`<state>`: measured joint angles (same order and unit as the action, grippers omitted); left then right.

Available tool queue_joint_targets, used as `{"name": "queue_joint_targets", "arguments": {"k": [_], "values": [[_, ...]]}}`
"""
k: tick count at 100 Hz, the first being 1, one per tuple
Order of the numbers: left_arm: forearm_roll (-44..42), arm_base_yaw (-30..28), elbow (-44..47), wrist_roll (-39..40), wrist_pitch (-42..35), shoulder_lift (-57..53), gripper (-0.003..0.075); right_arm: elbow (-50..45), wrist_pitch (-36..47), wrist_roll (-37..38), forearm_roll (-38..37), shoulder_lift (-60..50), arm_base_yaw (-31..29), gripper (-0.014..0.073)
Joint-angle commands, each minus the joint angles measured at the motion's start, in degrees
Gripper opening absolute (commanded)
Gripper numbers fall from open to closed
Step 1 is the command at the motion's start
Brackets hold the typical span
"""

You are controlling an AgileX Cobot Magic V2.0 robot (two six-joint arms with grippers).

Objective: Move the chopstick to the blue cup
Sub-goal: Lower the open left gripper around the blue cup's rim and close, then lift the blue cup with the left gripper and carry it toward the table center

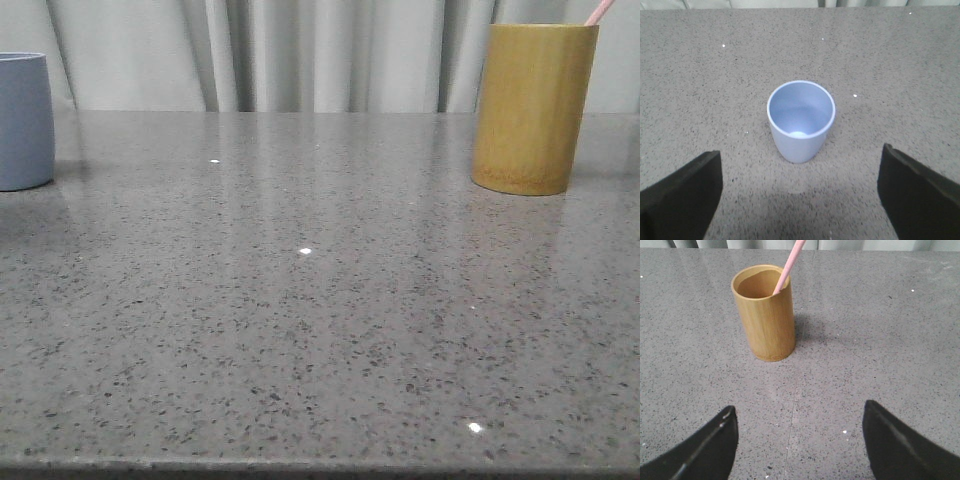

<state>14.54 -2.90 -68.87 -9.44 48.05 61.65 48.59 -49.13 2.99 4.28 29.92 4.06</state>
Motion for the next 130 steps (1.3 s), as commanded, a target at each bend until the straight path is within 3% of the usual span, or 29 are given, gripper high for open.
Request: {"name": "queue_joint_targets", "arguments": {"k": [1,37,85,109,130], "values": [[1.4,0.4,-4.4,0.2,-4.0,3.6,0.0596,1.9,3.6,-0.1,0.2,0.7,-0.1,0.0531],[1.4,0.4,-15.1,0.2,1.5,20.6,0.0596,1.9,3.6,-0.1,0.2,0.7,-0.1,0.0531],[-0.1,0.3,-15.5,0.2,1.1,27.5,0.0592,1.9,3.6,-0.1,0.2,0.7,-0.1,0.0531],[-0.5,0.3,-15.5,0.2,1.1,29.5,0.0517,1.9,3.6,-0.1,0.2,0.7,-0.1,0.0531],[-0.5,0.3,-15.5,0.2,1.1,29.6,0.0382,1.9,3.6,-0.1,0.2,0.7,-0.1,0.0531]]}}
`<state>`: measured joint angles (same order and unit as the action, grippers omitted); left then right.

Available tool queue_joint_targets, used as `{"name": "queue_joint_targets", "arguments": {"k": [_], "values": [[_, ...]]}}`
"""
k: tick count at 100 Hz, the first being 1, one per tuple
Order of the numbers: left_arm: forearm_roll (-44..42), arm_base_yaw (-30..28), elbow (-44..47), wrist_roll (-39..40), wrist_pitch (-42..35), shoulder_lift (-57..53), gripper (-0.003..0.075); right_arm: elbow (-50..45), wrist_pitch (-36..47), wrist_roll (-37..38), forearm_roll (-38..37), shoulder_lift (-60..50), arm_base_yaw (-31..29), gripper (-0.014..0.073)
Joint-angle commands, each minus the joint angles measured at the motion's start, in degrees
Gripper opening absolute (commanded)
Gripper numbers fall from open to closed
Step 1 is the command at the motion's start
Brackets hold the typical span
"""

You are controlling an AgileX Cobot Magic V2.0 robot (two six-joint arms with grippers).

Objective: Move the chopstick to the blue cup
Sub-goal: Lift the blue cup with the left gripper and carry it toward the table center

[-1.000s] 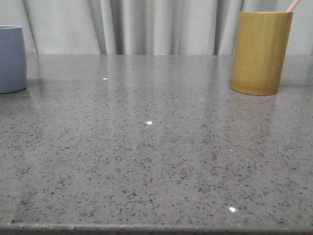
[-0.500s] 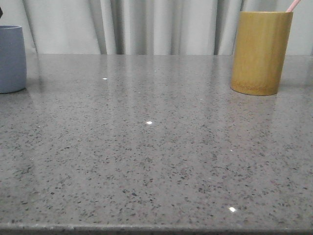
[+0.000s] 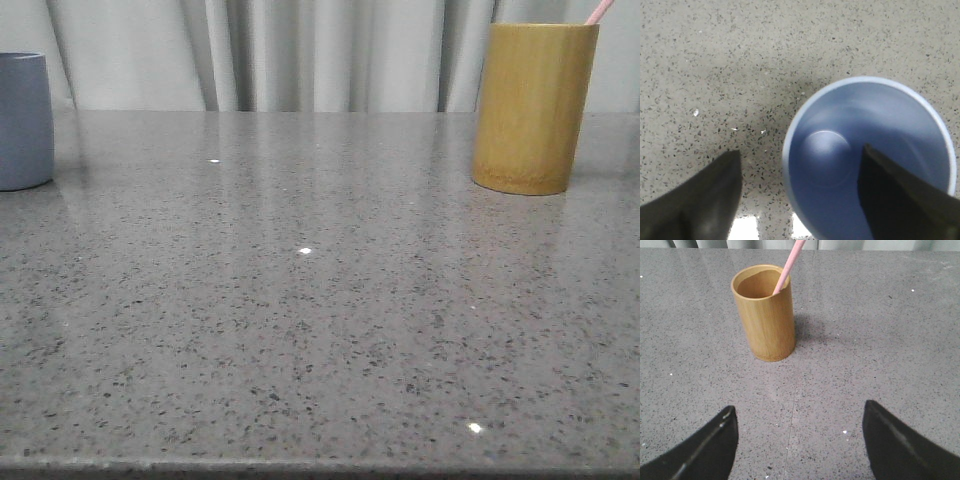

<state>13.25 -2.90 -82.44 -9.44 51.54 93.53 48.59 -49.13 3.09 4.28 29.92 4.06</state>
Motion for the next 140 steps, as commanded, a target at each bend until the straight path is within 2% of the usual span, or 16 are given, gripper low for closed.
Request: {"name": "queue_joint_targets", "arguments": {"k": [1,14,33,69,108,140], "values": [[0.8,0.3,-1.9,0.2,-2.4,-2.2,0.0371,1.9,3.6,-0.2,0.2,0.7,-0.1,0.0531],[0.8,0.3,-1.9,0.2,-2.4,-2.2,0.0247,1.9,3.6,-0.2,0.2,0.7,-0.1,0.0531],[0.8,0.3,-2.4,0.2,-1.9,-2.2,-0.0022,1.9,3.6,-0.2,0.2,0.7,-0.1,0.0531],[6.0,0.7,-11.4,-0.4,7.4,-2.2,-0.0019,1.9,3.6,-0.2,0.2,0.7,-0.1,0.0531],[5.3,13.0,-19.9,0.4,10.7,-1.8,-0.0019,1.9,3.9,-0.2,0.3,0.7,-0.1,0.0531],[5.2,21.1,-26.3,4.3,13.5,5.9,-0.0019,1.9,4.0,-0.2,0.3,0.7,-0.1,0.0531]]}}
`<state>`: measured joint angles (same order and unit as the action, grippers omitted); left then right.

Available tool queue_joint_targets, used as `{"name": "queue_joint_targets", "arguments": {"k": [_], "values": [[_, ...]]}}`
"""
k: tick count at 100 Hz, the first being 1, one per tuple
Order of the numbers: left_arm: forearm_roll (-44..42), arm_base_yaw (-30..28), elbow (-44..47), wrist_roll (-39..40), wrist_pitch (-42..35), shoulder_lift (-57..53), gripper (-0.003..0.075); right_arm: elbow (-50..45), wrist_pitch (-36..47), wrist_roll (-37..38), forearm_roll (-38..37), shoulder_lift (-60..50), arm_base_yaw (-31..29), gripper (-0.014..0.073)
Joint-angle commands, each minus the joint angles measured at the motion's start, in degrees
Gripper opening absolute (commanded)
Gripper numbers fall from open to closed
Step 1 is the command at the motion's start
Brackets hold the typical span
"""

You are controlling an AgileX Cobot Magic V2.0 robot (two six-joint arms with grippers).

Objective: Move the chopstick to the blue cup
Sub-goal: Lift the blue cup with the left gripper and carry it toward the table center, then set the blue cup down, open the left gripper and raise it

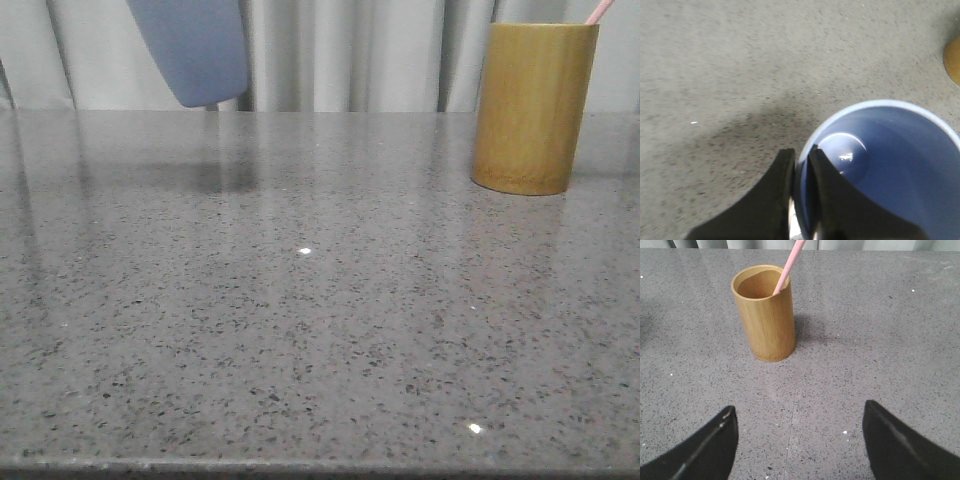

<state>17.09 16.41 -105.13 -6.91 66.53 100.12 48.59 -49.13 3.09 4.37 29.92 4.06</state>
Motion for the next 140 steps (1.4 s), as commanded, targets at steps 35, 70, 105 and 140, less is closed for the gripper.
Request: {"name": "queue_joint_targets", "arguments": {"k": [35,70,105,140], "values": [[-2.5,7.5,-10.3,3.8,2.4,6.9,-0.0019,1.9,4.0,-0.2,0.2,0.7,-0.1,0.0531],[-5.5,8.5,-10.3,3.8,3.9,8.3,-0.0019,1.9,4.0,-0.2,0.2,0.7,-0.1,0.0531],[-6.2,8.5,-10.3,3.8,3.7,9.7,-0.0019,1.9,4.1,-0.2,0.2,0.7,-0.1,0.0531],[-6.3,8.6,-10.3,3.6,3.1,9.9,-0.0019,1.9,4.2,-0.2,0.2,0.7,-0.1,0.0531]]}}
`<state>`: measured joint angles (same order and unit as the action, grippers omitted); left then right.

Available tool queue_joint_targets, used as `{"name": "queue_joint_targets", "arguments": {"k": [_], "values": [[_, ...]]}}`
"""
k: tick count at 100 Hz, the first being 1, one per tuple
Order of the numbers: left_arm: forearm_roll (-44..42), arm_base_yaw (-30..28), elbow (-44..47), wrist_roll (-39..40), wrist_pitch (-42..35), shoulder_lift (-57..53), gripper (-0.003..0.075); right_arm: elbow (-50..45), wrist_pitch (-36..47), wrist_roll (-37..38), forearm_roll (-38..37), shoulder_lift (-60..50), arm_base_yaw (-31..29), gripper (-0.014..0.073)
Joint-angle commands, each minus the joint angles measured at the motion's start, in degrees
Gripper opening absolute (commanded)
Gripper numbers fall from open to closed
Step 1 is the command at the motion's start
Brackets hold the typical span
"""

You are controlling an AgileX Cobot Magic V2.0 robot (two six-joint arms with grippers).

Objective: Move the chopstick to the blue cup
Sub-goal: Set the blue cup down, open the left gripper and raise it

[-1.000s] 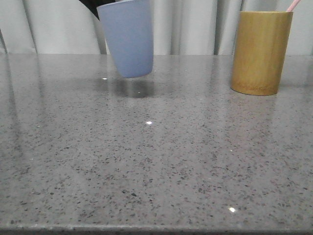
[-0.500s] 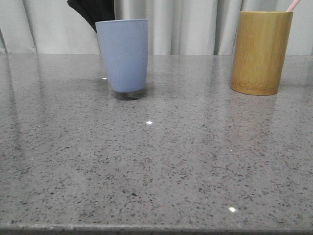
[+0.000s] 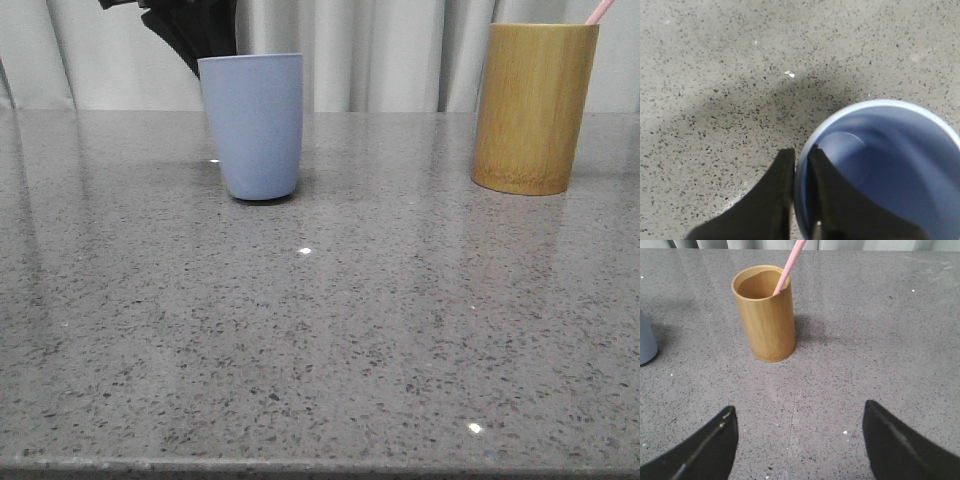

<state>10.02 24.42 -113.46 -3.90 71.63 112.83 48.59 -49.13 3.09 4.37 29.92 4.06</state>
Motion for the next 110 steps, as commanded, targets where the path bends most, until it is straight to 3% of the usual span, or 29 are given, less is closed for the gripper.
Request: {"name": "queue_joint_targets", "arguments": {"k": [1,32,42,61,71,110], "values": [[0.7,0.6,-1.9,0.6,-2.0,-2.8,-0.0019,1.9,4.2,-0.2,0.2,0.7,-0.1,0.0531],[1.0,0.7,-1.9,0.5,-1.5,-2.8,0.0000,1.9,5.0,-0.2,0.2,0.7,-0.1,0.0531],[1.4,0.7,-1.9,0.4,-1.4,-2.8,0.0081,1.9,5.3,-0.2,0.2,0.7,-0.1,0.0531],[2.0,0.7,-1.9,0.3,-1.1,-2.8,0.0301,1.9,5.3,-0.2,0.2,0.7,-0.1,0.0531],[2.3,0.7,-1.9,0.3,-0.7,-2.8,0.0361,1.9,5.3,-0.2,0.2,0.7,-0.1,0.0531],[2.5,0.7,-2.6,0.3,0.9,-3.0,0.0372,1.9,5.3,-0.2,0.2,0.7,-0.1,0.0531]]}}
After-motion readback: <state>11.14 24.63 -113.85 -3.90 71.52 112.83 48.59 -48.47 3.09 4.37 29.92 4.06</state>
